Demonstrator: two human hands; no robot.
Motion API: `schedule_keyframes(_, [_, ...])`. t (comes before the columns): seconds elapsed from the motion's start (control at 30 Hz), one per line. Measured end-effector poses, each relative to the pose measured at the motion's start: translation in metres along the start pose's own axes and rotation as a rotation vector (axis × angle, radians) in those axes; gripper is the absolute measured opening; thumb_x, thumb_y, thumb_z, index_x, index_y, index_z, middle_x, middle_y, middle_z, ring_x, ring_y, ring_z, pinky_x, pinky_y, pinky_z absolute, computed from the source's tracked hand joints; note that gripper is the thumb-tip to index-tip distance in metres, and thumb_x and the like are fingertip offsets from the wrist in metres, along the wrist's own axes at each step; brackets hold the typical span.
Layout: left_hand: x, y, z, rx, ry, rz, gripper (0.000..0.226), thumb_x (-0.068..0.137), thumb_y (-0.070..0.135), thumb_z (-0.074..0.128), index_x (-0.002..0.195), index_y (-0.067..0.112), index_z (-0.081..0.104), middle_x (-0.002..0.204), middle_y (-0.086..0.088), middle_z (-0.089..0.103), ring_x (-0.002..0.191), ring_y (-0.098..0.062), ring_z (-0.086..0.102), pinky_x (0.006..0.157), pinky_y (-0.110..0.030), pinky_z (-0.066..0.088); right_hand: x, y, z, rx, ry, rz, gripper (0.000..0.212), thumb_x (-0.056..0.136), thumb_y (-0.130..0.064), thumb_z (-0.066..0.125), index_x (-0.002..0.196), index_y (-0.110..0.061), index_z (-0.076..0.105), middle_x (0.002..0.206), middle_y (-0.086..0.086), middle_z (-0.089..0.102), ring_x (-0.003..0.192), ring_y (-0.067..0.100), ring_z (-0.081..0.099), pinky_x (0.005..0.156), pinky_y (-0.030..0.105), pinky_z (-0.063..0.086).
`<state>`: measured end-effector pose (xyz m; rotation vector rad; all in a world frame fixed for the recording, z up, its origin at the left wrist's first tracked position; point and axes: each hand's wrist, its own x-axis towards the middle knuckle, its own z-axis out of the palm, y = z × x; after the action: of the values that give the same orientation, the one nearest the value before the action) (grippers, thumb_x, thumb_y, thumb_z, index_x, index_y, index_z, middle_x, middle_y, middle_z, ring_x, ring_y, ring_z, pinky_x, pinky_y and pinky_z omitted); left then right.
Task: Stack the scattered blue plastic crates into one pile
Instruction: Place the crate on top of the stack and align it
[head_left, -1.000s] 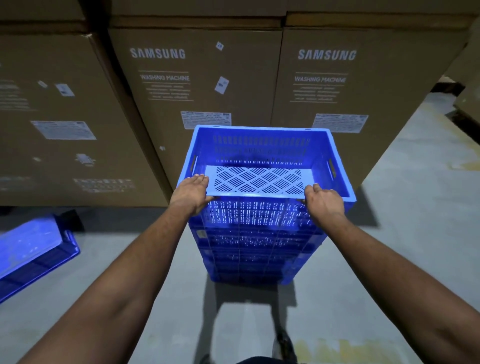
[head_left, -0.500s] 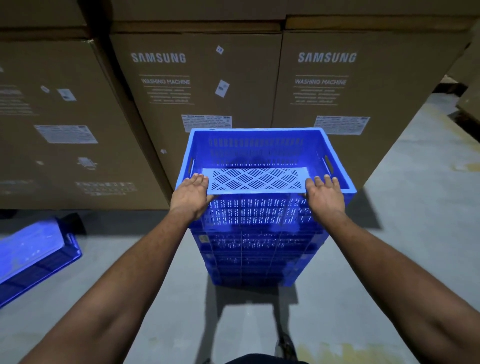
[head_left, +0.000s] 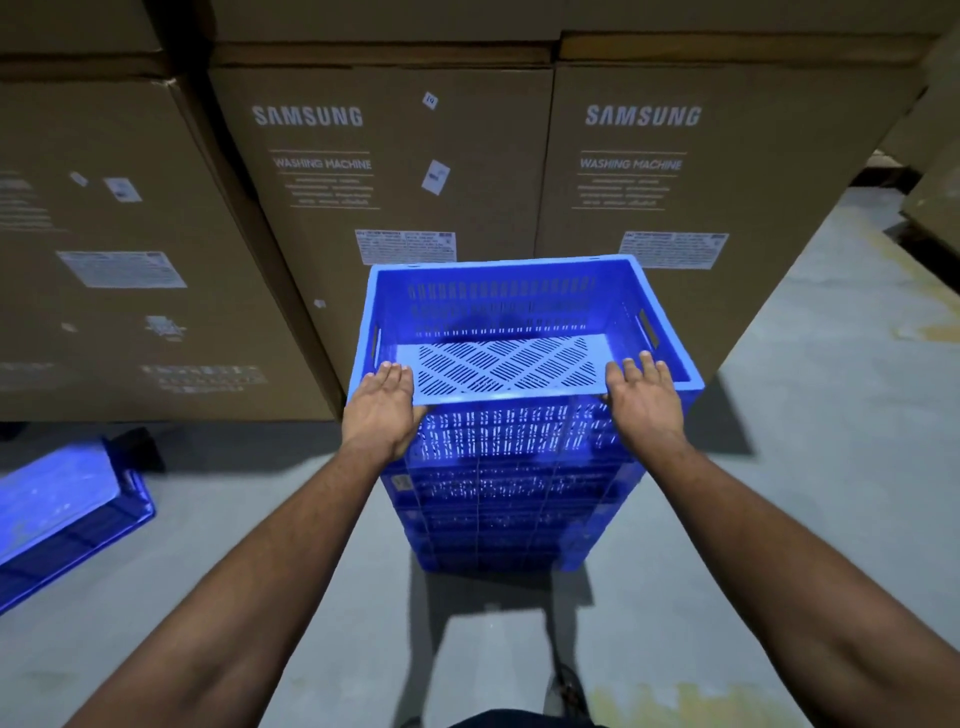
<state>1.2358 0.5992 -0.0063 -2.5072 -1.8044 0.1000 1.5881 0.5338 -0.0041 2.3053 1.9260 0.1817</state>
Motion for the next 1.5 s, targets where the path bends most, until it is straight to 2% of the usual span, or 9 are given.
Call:
schedule_keyframes(0.17, [0.009, -0.011, -0.004, -0.02, -0.008, 0.027, 0.079, 0.099, 0.06, 0.034, 0.155, 0.006, 0.022, 0.161, -0.01, 0.028, 0.151, -0.022, 0.021, 0.123, -0.037, 0.017, -0.011, -0.011, 0.001, 0.037, 0.01, 0.022, 0.055, 0.103, -0.036, 0.043, 0.149, -0.008, 0.034, 0.144, 0.017, 0.05, 0.146, 0.04, 0.027, 0.12, 0.052, 0.014])
schedule_keyframes(0.27, [0.005, -0.011, -0.002, -0.042, -0.005, 0.044, 0.078, 0.1, 0.059, 0.035, 0.155, 0.005, 0.023, 0.161, -0.011, 0.029, 0.15, -0.024, 0.022, 0.123, -0.039, 0.019, -0.003, 0.0, -0.001, 0.078, -0.005, -0.075, 0.055, 0.102, -0.039, 0.044, 0.149, -0.012, 0.035, 0.138, 0.014, 0.057, 0.141, 0.035, 0.038, 0.116, 0.048, 0.026])
schedule_keyframes(0.4, [0.006, -0.012, 0.001, -0.076, 0.021, 0.027, 0.082, 0.098, 0.058, 0.039, 0.156, 0.005, 0.017, 0.162, -0.012, 0.025, 0.151, -0.027, 0.02, 0.122, -0.041, 0.02, 0.002, 0.006, -0.013, 0.068, -0.026, -0.111, 0.049, 0.1, -0.043, 0.049, 0.142, -0.018, 0.044, 0.113, 0.009, 0.069, 0.105, 0.031, 0.064, 0.082, 0.04, 0.046])
schedule_keyframes(0.6, [0.015, -0.021, -0.006, -0.115, 0.003, 0.053, 0.084, 0.096, 0.06, 0.044, 0.155, 0.006, 0.019, 0.161, -0.012, 0.029, 0.15, -0.028, 0.022, 0.121, -0.042, 0.022, -0.011, -0.003, -0.007, 0.067, 0.029, -0.104, 0.04, 0.1, -0.044, 0.049, 0.13, -0.016, 0.049, 0.095, 0.005, 0.07, 0.082, 0.029, 0.065, 0.071, 0.038, 0.043])
schedule_keyframes(0.73, [0.009, -0.013, -0.004, -0.168, 0.04, -0.021, 0.082, 0.095, 0.06, 0.047, 0.155, 0.009, 0.023, 0.159, -0.01, 0.034, 0.148, -0.029, 0.026, 0.121, -0.043, 0.022, -0.009, -0.002, -0.007, 0.101, 0.05, -0.09, 0.039, 0.099, -0.043, 0.05, 0.126, -0.015, 0.052, 0.097, 0.004, 0.068, 0.087, 0.028, 0.064, 0.082, 0.04, 0.047])
schedule_keyframes(0.83, [-0.001, -0.009, -0.002, -0.221, 0.075, -0.064, 0.077, 0.097, 0.054, 0.048, 0.154, 0.009, 0.026, 0.158, -0.011, 0.035, 0.148, -0.03, 0.025, 0.122, -0.044, 0.02, -0.012, -0.005, 0.0, 0.203, 0.089, -0.111, 0.048, 0.098, -0.044, 0.049, 0.136, -0.014, 0.047, 0.125, 0.005, 0.063, 0.115, 0.026, 0.057, 0.103, 0.045, 0.037])
schedule_keyframes(1.0, [-0.023, -0.012, -0.003, -0.18, 0.061, -0.066, 0.078, 0.097, 0.061, 0.038, 0.155, 0.012, 0.025, 0.16, -0.01, 0.031, 0.148, -0.028, 0.026, 0.121, -0.044, 0.019, -0.012, -0.027, 0.0, 0.277, 0.099, -0.239, 0.065, 0.1, -0.056, 0.036, 0.15, -0.015, 0.033, 0.154, 0.005, 0.04, 0.141, 0.023, 0.036, 0.114, 0.05, 0.027])
schedule_keyframes(1.23, [-0.1, -0.033, 0.015, -0.228, 0.156, -0.371, 0.07, 0.097, 0.054, 0.041, 0.154, 0.014, 0.029, 0.163, -0.005, 0.026, 0.151, -0.023, 0.019, 0.119, -0.045, 0.022, -0.043, -0.154, -0.009, 0.325, 0.252, -0.681, 0.068, 0.09, -0.035, 0.054, 0.15, -0.009, 0.035, 0.16, 0.013, 0.031, 0.149, 0.029, 0.025, 0.119, 0.055, 0.021])
schedule_keyframes(1.5, [-0.257, -0.161, 0.082, -0.328, 0.148, -0.786, 0.067, 0.099, 0.047, 0.045, 0.153, 0.011, 0.031, 0.16, -0.01, 0.031, 0.149, -0.03, 0.026, 0.118, -0.048, 0.027, -0.071, -0.334, 0.008, 0.159, 0.017, -1.013, 0.074, 0.088, -0.038, 0.057, 0.151, -0.008, 0.033, 0.159, 0.013, 0.031, 0.148, 0.03, 0.028, 0.118, 0.054, 0.024])
